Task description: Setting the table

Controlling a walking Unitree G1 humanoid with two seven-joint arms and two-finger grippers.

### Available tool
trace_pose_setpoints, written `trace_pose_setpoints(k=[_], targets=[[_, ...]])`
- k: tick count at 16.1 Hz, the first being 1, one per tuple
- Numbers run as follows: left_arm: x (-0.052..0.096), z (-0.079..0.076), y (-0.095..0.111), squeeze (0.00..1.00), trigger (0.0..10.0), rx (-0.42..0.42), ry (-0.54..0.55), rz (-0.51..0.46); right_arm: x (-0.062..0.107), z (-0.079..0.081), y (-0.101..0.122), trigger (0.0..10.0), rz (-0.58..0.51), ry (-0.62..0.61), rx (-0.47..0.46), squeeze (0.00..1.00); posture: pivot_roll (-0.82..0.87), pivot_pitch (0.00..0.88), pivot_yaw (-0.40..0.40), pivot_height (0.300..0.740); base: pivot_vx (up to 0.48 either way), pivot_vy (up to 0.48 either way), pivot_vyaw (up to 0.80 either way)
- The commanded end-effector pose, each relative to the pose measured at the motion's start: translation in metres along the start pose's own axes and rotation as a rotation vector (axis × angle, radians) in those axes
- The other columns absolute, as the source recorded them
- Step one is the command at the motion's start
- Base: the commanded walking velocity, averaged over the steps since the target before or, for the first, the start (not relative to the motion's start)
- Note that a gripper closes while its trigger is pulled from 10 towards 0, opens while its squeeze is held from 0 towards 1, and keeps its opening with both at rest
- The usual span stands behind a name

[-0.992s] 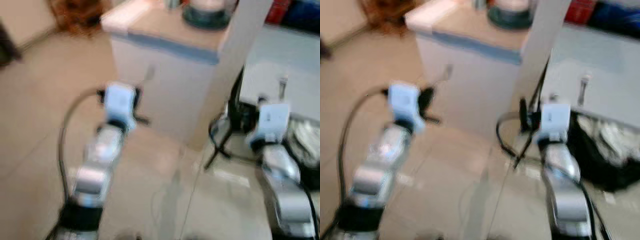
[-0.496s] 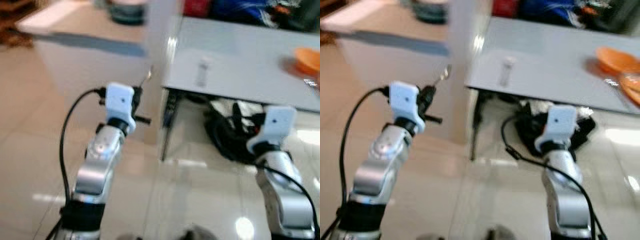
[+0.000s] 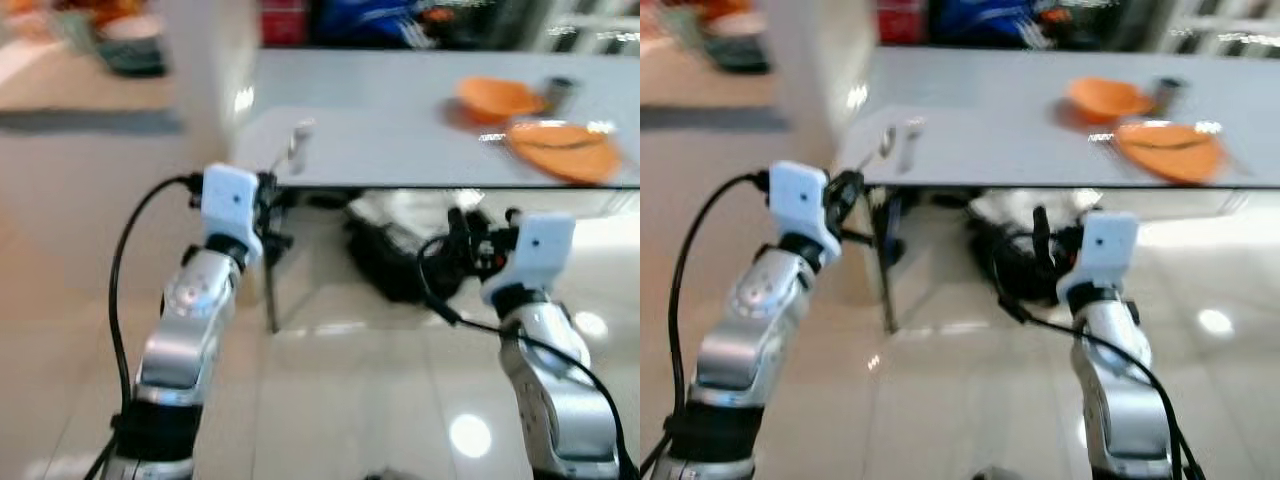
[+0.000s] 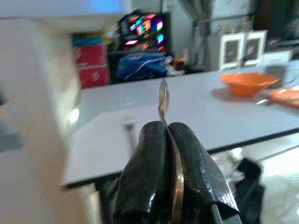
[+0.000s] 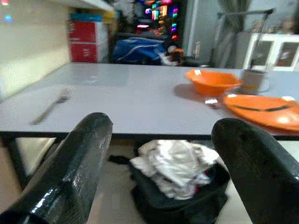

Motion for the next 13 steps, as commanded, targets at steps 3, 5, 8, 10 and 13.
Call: trace_pose_setpoints(k=[3,5,8,10,13], targets=[[-0.002,-0.01,0.004,0.0,10.0,0.009,-0.036,-0.011,-0.001,-0.007,0.004,10.0,-0.011,-0.005,0.024,0.0,0.02,0.042,-0.008,0.74,0.381,0.0,0.0],[-0.002,-0.005,0.005,0.0,10.0,0.003,-0.015,-0.014,-0.002,-0.004,0.004,10.0,-0.005,0.022,0.025,0.0,0.02,0.052,-0.013,0.74,0.366,0.0,0.0],[0.0,0.002,0.008,0.0,10.0,-0.014,0.013,-0.018,-0.003,0.004,0.005,10.0,-0.003,0.09,0.065,0.0,0.03,0.058,-0.029,0.74,0.36,0.0,0.23],[0.0,0.003,0.01,0.0,10.0,-0.023,0.017,-0.021,-0.003,0.005,0.004,10.0,-0.001,0.092,0.067,0.0,0.03,0.059,-0.032,0.74,0.352,0.0,0.8],[-0.003,0.004,0.012,0.0,10.0,-0.035,0.014,-0.024,-0.004,0.002,0.002,10.0,0.009,0.074,0.04,0.0,0.03,0.06,-0.028,0.74,0.345,0.0,0.0]])
Point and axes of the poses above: a point about 5 cm out from each wrist's last joint towards the gripper, its own x axis pointing back from the gripper into the wrist, its own y axis along the axis of the wrist's last joint, z = x × y, the point moved 4 cm from there along -x, pointing out of the wrist towards the gripper, and after that the axes turned 1 degree about -x, right-handed, at the moved point
